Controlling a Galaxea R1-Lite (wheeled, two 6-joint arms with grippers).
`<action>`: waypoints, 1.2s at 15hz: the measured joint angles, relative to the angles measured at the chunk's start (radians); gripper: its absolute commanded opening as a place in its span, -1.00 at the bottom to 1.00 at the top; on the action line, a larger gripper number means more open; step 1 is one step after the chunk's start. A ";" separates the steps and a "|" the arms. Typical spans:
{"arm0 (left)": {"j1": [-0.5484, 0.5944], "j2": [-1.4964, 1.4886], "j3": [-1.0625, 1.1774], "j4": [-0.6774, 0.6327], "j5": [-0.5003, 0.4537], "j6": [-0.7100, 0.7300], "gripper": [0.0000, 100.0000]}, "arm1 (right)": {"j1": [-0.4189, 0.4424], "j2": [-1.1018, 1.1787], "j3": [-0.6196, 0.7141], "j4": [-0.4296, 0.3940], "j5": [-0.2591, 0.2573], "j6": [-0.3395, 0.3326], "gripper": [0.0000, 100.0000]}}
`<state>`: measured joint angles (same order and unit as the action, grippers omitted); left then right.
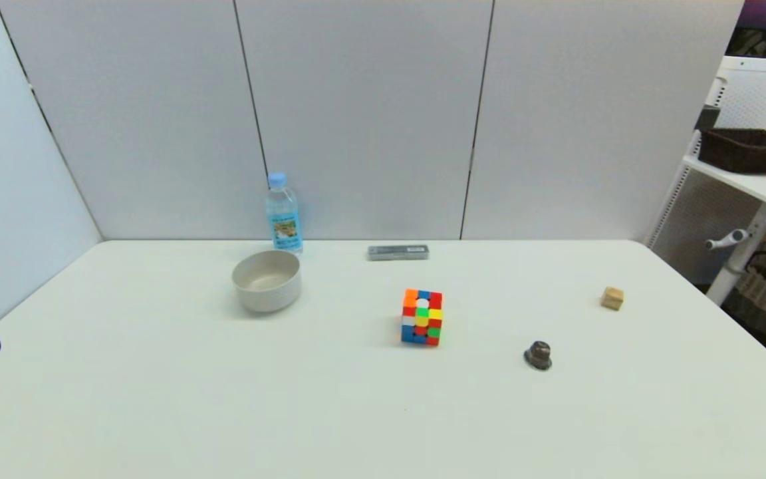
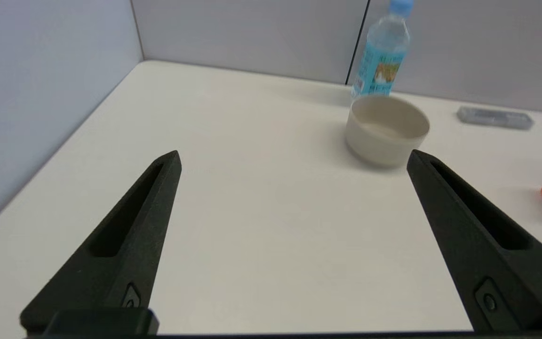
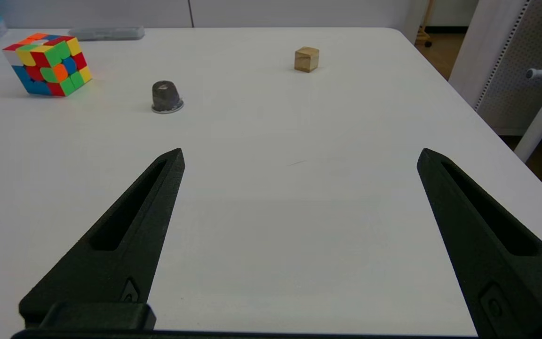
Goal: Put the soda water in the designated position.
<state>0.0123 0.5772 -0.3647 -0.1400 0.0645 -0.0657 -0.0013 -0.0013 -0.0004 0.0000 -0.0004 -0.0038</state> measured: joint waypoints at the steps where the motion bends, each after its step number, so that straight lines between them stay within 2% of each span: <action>1: 0.000 -0.068 0.066 -0.005 0.001 0.006 1.00 | 0.000 0.000 0.000 0.000 0.000 0.001 1.00; 7: 0.000 -0.407 0.333 0.020 -0.004 0.048 1.00 | 0.001 0.000 0.000 0.000 0.000 0.001 1.00; 10: -0.004 -0.512 0.360 0.134 -0.064 0.064 1.00 | 0.000 0.000 0.000 0.000 0.000 0.001 1.00; 18: -0.005 -0.579 0.364 0.137 -0.066 0.083 1.00 | 0.000 0.000 0.000 0.000 0.000 0.001 1.00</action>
<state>0.0072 -0.0019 -0.0004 -0.0028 -0.0019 0.0168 -0.0009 -0.0013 0.0000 0.0000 0.0000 -0.0032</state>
